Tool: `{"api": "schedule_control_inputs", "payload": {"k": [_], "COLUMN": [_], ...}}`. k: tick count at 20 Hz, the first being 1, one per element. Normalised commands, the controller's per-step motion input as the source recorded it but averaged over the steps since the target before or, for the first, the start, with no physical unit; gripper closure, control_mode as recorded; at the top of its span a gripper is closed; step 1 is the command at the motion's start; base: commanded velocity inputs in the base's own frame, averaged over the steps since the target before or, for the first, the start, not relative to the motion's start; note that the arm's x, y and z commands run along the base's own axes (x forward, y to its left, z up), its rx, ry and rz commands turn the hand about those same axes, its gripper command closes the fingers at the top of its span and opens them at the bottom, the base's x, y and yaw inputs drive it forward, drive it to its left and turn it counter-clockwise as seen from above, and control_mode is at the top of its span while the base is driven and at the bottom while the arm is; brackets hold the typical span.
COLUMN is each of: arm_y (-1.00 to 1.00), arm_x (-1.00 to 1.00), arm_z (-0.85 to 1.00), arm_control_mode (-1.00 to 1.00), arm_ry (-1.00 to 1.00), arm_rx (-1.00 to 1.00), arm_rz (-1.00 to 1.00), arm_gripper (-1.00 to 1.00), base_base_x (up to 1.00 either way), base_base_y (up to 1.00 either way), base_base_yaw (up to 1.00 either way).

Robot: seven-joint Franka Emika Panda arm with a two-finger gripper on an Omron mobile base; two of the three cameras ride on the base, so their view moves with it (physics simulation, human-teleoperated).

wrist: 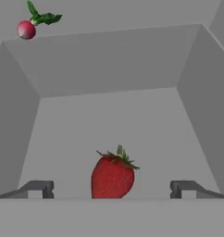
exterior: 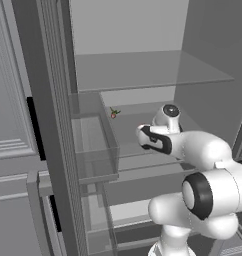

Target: Take the strawberry from the fridge and place it on top of the pancake, located on the dining counter.

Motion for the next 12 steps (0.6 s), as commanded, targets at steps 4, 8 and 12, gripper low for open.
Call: {"api": "schedule_control_inputs", "payload": {"k": [4,8,12], "arm_y": [0.00,0.00,0.00], "arm_x": [0.17,0.03,0.00], "arm_z": [-0.21,-0.24,-0.10], "arm_control_mode": [-1.00,-1.00,-1.00], "arm_ry": [0.13,0.12,0.02], "arm_rx": [0.00,0.00,0.00], "arm_rz": [-0.07,-0.06,-0.06], "arm_gripper": [-1.00,-1.00,-1.00], "base_base_x": [0.00,0.00,0.00], "base_base_y": [0.00,0.00,0.00], "base_base_yaw": [0.00,0.00,0.00]}}
